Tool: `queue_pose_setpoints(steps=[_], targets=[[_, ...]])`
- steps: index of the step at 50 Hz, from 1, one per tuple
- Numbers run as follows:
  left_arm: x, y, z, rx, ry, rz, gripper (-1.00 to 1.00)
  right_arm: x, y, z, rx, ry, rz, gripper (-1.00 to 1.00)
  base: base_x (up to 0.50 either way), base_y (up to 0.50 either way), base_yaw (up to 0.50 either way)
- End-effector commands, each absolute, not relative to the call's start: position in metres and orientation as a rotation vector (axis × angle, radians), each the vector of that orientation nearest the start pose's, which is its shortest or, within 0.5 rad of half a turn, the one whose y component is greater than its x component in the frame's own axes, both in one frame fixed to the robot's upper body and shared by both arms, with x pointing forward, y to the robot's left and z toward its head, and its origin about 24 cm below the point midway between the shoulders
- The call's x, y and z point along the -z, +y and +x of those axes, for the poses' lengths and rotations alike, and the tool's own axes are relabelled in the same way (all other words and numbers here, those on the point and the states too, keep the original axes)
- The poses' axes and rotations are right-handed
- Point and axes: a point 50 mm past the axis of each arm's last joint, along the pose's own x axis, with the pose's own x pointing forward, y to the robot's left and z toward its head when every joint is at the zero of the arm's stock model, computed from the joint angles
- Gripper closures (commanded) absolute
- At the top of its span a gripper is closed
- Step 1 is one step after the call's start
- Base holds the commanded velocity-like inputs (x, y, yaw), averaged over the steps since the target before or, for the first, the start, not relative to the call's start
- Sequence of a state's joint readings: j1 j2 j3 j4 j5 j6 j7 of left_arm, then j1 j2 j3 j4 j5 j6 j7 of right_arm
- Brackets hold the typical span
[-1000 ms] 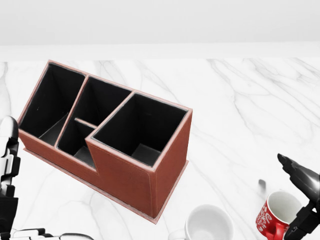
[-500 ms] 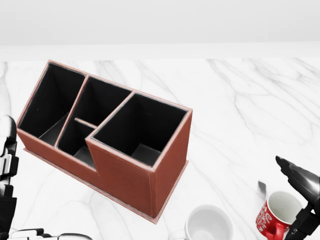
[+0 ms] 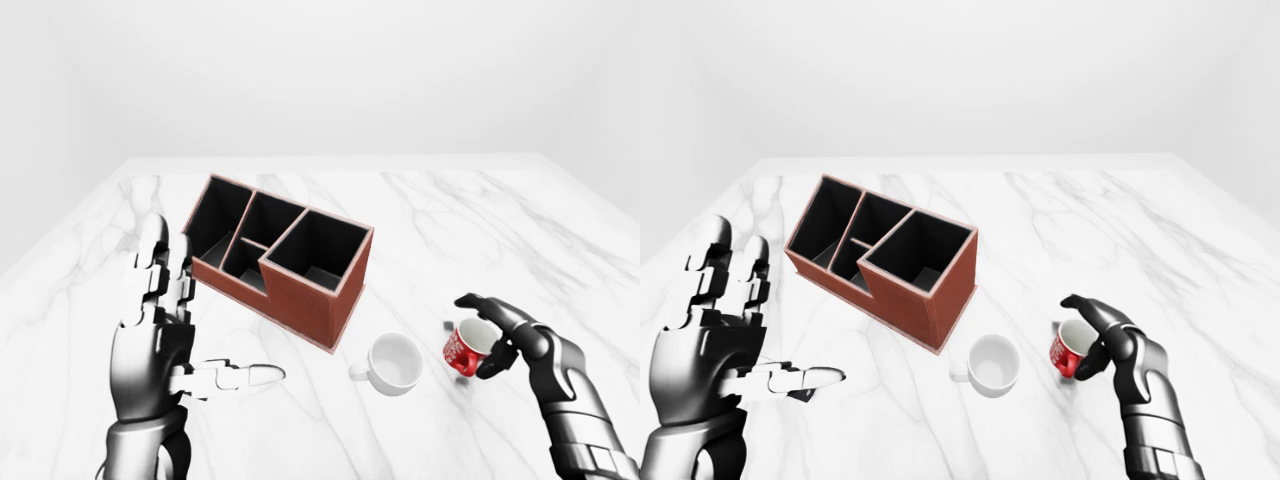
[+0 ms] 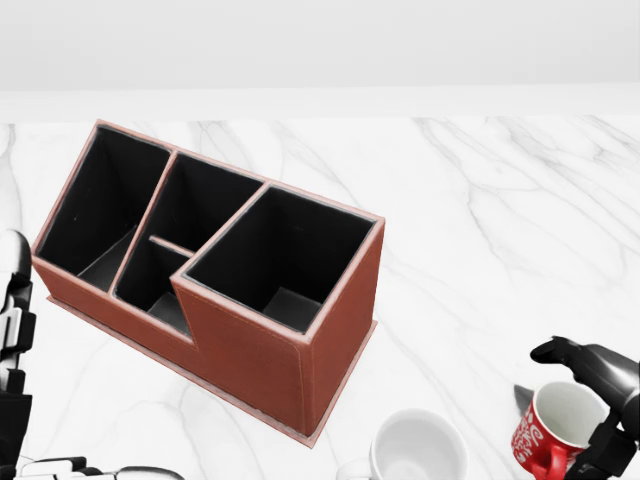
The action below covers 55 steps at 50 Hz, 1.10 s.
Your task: Pick up the red mug and place it to the right of the caddy.
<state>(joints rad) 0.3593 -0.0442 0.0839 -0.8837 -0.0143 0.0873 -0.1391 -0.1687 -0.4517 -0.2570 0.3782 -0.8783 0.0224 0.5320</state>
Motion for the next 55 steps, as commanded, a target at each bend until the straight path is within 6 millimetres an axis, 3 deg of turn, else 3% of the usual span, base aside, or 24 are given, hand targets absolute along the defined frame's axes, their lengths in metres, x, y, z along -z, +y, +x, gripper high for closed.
queue_pose_setpoints(steps=[1,19,28,42,55], targets=[[-0.161,0.173,0.159,-0.045,-0.445,0.063,-1.00,-0.023,-0.301,0.261,-0.201,0.616,-1.104,1.00,0.00,0.00,0.00],[-0.160,0.171,0.159,-0.041,-0.440,0.062,-1.00,-0.041,-0.306,0.257,-0.175,0.602,-1.103,1.00,0.00,0.00,0.00],[-0.161,0.170,0.158,-0.039,-0.442,0.063,-1.00,-0.070,-0.311,0.251,-0.157,0.578,-1.105,1.00,0.00,0.00,0.00],[-0.164,0.172,0.157,-0.043,-0.456,0.063,-1.00,-0.138,-0.294,0.273,-0.057,0.320,-1.231,1.00,0.00,0.00,0.00],[-0.163,0.172,0.157,-0.044,-0.454,0.063,-1.00,-0.161,-0.274,0.285,-0.054,0.209,-1.279,1.00,0.00,0.00,0.00]])
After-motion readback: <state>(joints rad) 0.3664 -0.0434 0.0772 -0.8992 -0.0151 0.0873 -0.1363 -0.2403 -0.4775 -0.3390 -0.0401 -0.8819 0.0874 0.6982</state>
